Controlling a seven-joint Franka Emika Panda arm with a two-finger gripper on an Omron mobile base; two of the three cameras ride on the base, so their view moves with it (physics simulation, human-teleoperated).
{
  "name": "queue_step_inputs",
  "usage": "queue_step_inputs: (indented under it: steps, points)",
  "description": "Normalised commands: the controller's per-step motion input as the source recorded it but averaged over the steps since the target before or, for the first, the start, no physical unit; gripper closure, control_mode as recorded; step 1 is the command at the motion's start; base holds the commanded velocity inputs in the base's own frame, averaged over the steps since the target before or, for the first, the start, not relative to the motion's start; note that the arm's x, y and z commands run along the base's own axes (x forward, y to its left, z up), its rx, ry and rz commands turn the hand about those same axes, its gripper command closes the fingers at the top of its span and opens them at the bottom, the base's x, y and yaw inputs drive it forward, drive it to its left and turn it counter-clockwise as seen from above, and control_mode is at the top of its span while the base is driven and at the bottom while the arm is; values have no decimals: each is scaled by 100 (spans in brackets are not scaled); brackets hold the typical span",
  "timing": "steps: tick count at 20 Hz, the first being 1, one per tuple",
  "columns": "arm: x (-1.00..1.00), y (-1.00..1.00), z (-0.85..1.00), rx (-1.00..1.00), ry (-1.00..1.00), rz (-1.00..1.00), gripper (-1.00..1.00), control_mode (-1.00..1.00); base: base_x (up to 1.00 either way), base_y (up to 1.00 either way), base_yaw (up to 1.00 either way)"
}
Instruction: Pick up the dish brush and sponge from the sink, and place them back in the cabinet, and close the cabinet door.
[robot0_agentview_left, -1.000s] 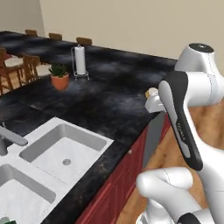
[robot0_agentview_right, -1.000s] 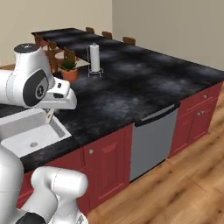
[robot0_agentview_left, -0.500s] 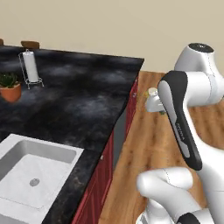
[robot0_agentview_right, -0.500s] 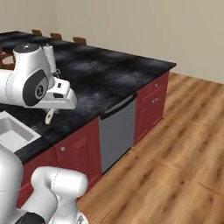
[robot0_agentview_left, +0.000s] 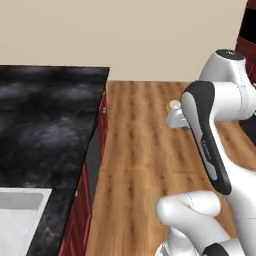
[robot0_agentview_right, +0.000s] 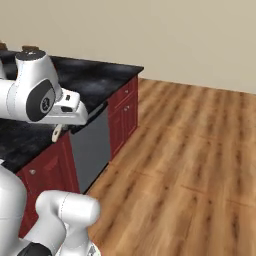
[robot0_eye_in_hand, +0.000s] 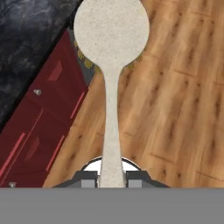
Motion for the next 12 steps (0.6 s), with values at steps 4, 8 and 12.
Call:
queue_step_inputs:
  steps: [4, 8, 12]
  points:
    - [0, 0, 0, 0, 0, 0, 100, 100, 0, -35, -46]
    - [0, 0, 0, 0, 0, 0, 100, 100, 0, -31, -48]
    - [0, 0, 0, 0, 0, 0, 100, 100, 0, -29, -48]
